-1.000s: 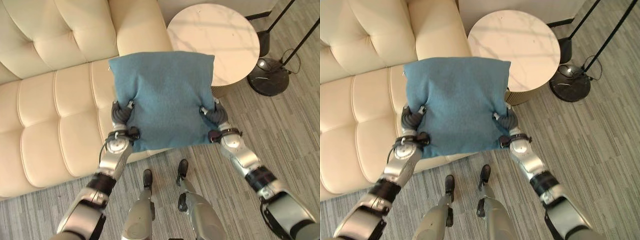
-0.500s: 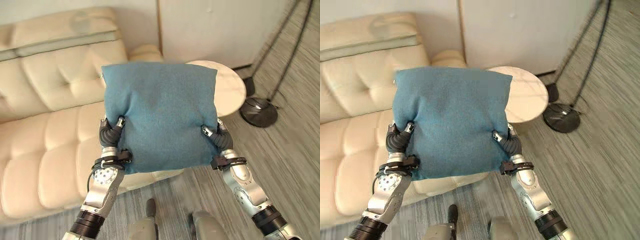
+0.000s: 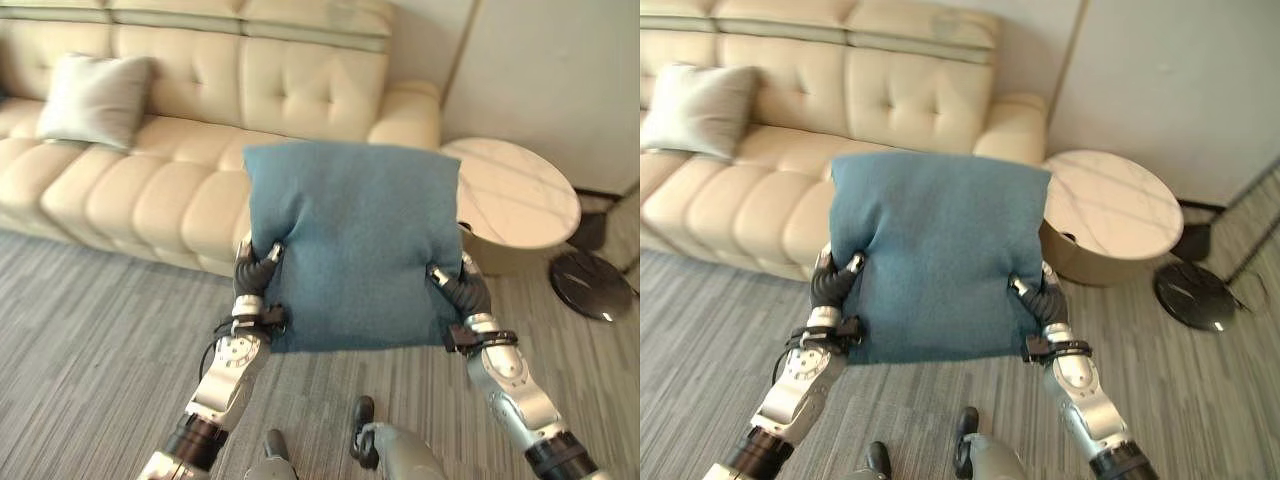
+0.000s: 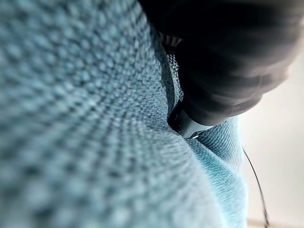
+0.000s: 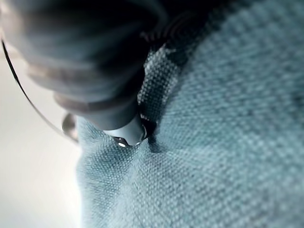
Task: Pick up all the scattered cushions and arrange them neatly on the sofa.
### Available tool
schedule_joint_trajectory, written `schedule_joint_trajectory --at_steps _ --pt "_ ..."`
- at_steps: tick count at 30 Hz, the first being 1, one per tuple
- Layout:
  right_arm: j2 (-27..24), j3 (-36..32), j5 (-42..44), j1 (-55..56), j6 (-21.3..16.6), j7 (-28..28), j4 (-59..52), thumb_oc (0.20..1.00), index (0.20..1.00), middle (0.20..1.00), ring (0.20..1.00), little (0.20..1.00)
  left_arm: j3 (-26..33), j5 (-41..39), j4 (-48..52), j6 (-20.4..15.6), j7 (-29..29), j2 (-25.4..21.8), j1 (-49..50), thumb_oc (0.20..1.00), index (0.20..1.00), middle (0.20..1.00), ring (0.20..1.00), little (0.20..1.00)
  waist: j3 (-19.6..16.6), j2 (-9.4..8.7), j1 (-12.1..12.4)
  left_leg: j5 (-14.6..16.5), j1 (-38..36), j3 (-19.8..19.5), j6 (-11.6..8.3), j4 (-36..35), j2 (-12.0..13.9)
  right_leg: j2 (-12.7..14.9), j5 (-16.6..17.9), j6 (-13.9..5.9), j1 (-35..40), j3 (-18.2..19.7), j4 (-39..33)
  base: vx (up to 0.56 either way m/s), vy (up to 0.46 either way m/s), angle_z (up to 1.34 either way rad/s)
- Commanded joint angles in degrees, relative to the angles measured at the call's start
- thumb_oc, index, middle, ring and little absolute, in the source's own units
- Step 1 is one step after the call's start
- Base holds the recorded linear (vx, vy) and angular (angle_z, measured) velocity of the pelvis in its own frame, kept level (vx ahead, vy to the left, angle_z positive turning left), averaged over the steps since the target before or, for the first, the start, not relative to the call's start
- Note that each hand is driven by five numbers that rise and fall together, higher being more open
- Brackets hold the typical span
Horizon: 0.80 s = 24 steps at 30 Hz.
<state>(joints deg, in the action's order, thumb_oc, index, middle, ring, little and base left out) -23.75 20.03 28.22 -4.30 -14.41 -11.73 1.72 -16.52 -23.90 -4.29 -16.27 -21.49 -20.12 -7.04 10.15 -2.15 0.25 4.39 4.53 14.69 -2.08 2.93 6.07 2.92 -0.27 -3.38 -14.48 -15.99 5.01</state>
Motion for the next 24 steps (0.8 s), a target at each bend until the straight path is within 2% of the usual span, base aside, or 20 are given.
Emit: schedule_joint_trajectory --at_steps 1,2,8,9,14,19,20,22,24 --pt "6.3 7.3 0.5 -8.0 -5.6 7.3 -10.0 0.200 0.200 0.200 0.200 0.200 -6.3 1.8 8.0 -4.0 6.6 2.8 -7.5 0.200 0.200 0.200 0.200 0.200 -0.8 -3.45 -1.2 -3.0 2.5 -2.4 -1.26 0.8 -1.2 3.4 -3.9 -2.29 15.7 2.7 -5.7 0.07 0.281 0.32" --pt "7.0 8.0 0.3 -9.2 -5.5 7.3 -9.4 0.200 0.200 0.200 0.200 0.200 -5.7 2.1 7.8 -4.4 6.4 2.2 -7.8 0.200 0.200 0.200 0.200 0.200 -0.9 -3.86 -0.6 -2.5 3.5 -3.0 -0.52 0.7 -2.5 4.0 -3.3 -2.90 14.5 3.6 -5.6 0.05 0.238 0.37" --pt "8.2 8.6 0.0 -10.1 -5.2 7.8 -9.0 0.200 0.200 0.200 0.200 0.200 -4.7 2.8 8.1 -4.7 6.5 1.6 -8.0 0.200 0.200 0.200 0.200 0.200 -1.2 -4.87 0.3 -1.9 4.4 -3.2 0.58 0.0 -4.1 5.1 -1.8 -4.22 13.0 5.0 -5.7 0.04 0.147 -0.05" --pt "8.7 9.1 0.2 -10.5 -5.1 7.9 -8.8 0.200 0.200 0.200 0.200 0.200 -4.3 3.3 8.1 -4.8 6.2 1.2 -7.9 0.200 0.200 0.200 0.200 0.200 -0.8 -5.44 0.7 -1.1 4.9 -3.4 1.13 0.9 -4.7 5.7 -1.3 -4.76 12.6 5.4 -5.4 0.02 0.082 -0.03" --pt "9.3 9.5 0.2 -10.5 -5.1 8.5 -8.7 0.200 0.200 0.200 0.200 0.200 -3.4 4.4 8.6 -5.3 5.9 0.8 -7.4 0.200 0.200 0.200 0.200 0.200 -0.5 -5.96 1.4 0.2 5.2 -4.1 1.96 1.8 -5.8 6.9 -1.1 -5.65 12.4 5.6 -4.1 0.05 0.110 -0.01" --pt "9.5 9.8 0.3 -11.1 -5.2 9.1 -8.9 0.200 0.200 0.200 0.200 0.200 -2.3 4.5 9.4 -5.7 5.5 -0.1 -6.7 0.200 0.200 0.200 0.200 0.200 1.1 -5.43 2.2 1.5 4.5 -5.0 3.06 3.3 -6.7 8.5 0.4 -6.26 9.1 4.8 6.2 0.08 0.132 0.07" --pt "9.1 9.5 -0.1 -10.9 -5.3 8.8 -8.9 0.200 0.200 0.200 0.200 0.200 -2.9 4.8 9.0 -5.8 5.2 0.0 -6.9 0.200 0.200 0.200 0.200 0.200 2.0 -5.04 1.9 1.9 2.9 -6.1 2.97 3.0 -7.1 6.4 -0.4 -5.80 7.2 5.5 9.6 0.22 0.149 0.33" --pt "8.2 8.2 0.6 -9.8 -5.8 8.8 -9.3 0.200 0.200 0.200 0.200 0.200 -3.0 5.1 8.6 -5.7 5.3 0.1 -6.8 0.200 0.200 0.200 0.200 0.200 2.7 -4.06 0.9 1.8 0.7 -8.5 2.40 1.7 -7.0 3.2 -1.9 -4.56 3.3 4.9 8.6 0.27 0.066 0.83" --pt "7.7 7.5 0.8 -9.1 -5.8 8.8 -9.6 0.200 0.200 0.200 0.200 0.200 -2.7 4.8 8.7 -5.7 5.4 0.2 -6.4 0.200 0.200 0.200 0.200 0.200 3.2 -3.71 0.1 2.3 -1.3 -9.9 2.33 0.8 -7.4 2.4 -1.2 -4.41 1.2 4.9 6.1 0.25 0.009 0.68"
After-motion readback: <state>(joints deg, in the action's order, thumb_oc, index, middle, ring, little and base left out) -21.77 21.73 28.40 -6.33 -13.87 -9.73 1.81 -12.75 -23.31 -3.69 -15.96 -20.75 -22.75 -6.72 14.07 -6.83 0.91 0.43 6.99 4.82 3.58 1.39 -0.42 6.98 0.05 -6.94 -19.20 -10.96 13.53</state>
